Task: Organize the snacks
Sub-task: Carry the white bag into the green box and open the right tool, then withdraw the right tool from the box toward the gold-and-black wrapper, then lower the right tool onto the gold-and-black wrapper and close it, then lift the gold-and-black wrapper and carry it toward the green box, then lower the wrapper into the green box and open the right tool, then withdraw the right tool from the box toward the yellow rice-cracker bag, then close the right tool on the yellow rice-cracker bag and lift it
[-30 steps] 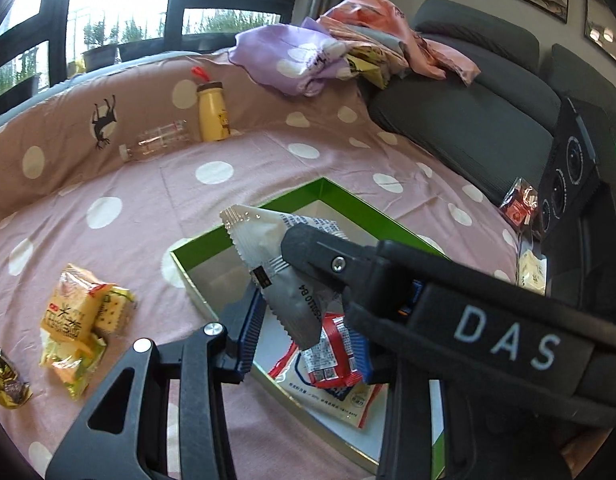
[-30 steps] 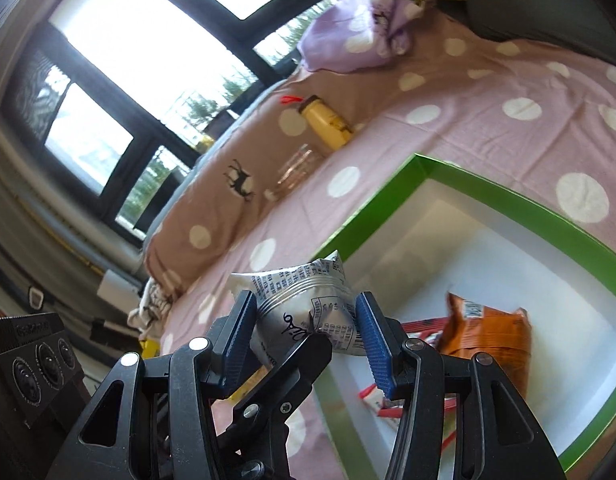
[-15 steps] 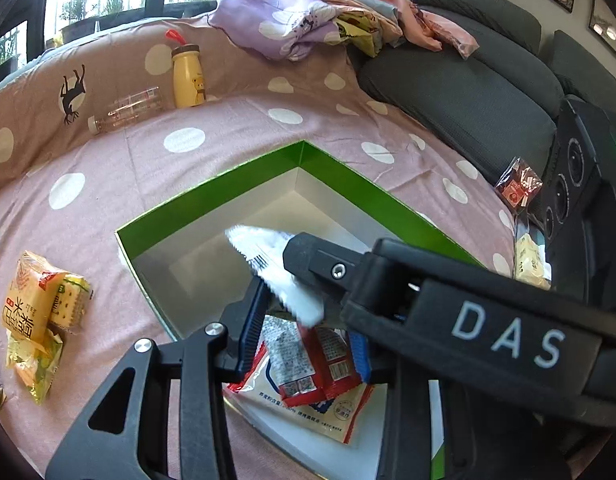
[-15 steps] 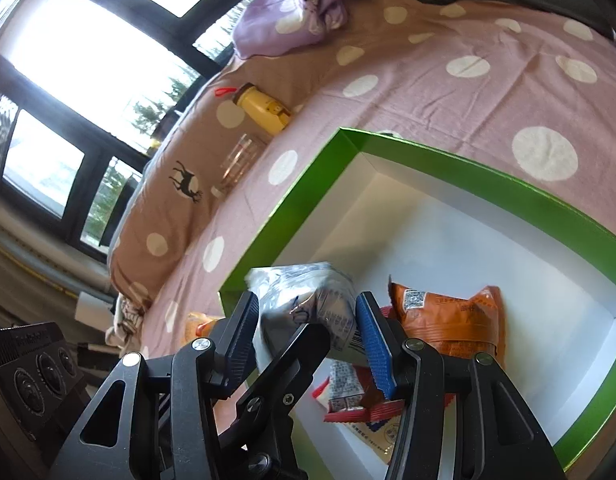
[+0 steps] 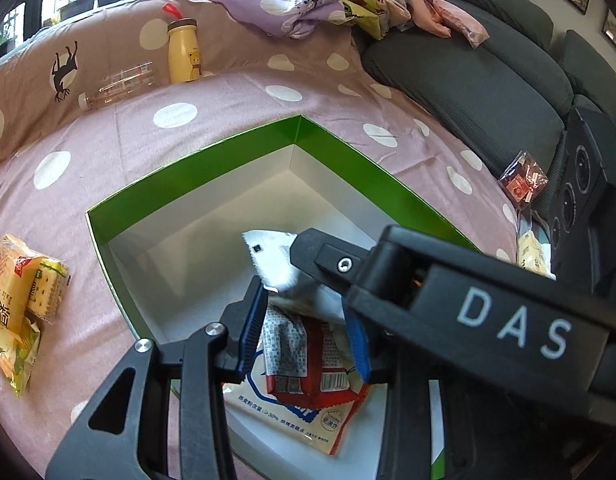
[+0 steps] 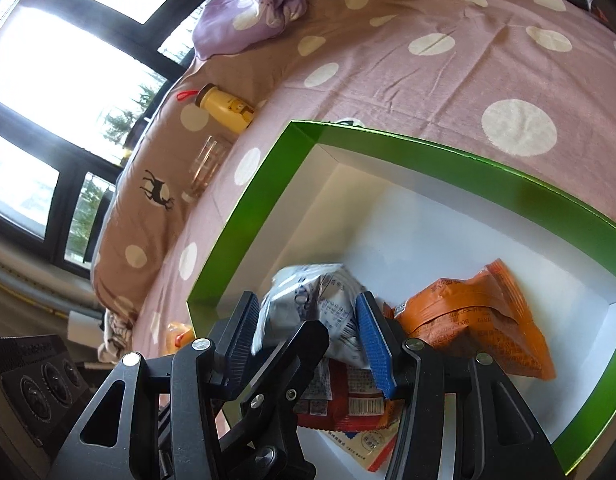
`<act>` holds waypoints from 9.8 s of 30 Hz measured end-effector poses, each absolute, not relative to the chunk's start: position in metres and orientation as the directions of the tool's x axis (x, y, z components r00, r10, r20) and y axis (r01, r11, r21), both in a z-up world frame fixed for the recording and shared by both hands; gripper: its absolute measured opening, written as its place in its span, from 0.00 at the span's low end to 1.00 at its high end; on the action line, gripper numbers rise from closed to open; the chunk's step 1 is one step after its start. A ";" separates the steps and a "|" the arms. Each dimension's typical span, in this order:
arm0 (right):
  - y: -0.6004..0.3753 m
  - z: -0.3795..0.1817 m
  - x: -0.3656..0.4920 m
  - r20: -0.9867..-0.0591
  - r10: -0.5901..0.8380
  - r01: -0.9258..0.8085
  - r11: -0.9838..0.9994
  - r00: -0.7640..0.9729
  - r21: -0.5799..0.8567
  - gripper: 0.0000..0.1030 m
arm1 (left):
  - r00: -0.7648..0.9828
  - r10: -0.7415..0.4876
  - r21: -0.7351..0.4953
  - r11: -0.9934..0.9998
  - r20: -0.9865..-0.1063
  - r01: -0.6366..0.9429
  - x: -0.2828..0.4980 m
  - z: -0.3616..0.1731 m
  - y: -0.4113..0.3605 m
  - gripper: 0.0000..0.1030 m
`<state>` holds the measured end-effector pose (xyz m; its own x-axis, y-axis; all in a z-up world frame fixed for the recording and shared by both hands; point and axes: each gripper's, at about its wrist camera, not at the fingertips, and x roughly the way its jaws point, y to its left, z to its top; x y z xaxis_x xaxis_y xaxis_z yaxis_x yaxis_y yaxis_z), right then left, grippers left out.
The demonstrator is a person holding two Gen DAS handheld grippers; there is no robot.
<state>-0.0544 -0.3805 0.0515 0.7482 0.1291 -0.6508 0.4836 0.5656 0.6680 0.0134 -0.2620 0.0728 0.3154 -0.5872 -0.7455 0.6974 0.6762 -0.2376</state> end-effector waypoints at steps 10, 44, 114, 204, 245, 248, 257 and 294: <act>-0.382 0.052 -0.057 -0.658 0.098 0.510 0.551 0.746 0.660 0.53 | 0.324 -0.587 -0.256 0.695 -0.742 0.672 0.015 0.074 -0.249 0.39; -0.223 0.087 -0.012 -0.612 0.032 0.244 0.899 0.790 0.363 0.87 | 0.649 -0.210 -0.280 0.960 -0.732 -0.006 0.019 0.061 0.030 0.94; -0.044 0.064 0.117 -0.711 0.572 -0.268 0.820 0.409 0.505 0.87 | 0.602 -0.186 -0.412 0.873 -0.777 -0.262 0.082 0.024 0.126 0.87; -0.369 0.059 -0.030 -0.704 0.112 0.485 0.649 0.701 0.586 0.42 | 0.243 -0.636 -0.329 0.644 -0.733 0.691 0.033 0.072 -0.244 0.42; -0.269 0.093 -0.005 -0.637 0.080 0.268 0.862 0.767 0.431 0.82 | 0.659 -0.101 -0.134 0.991 -0.746 0.001 0.039 0.064 0.024 0.96; -0.254 0.090 0.003 -0.643 0.146 0.213 0.869 0.752 0.446 0.82 | 0.644 -0.073 -0.120 0.992 -0.762 -0.030 0.040 0.059 0.030 0.96; -0.202 0.072 0.044 -0.710 0.289 0.157 0.857 0.642 0.491 0.82 | 0.603 -0.045 -0.130 0.987 -0.797 -0.098 0.050 0.053 0.047 0.96; -0.139 0.054 0.066 -0.842 0.214 0.055 0.960 0.496 0.276 0.59 | 0.602 -0.034 -0.146 0.980 -0.798 -0.138 0.051 0.062 0.070 0.96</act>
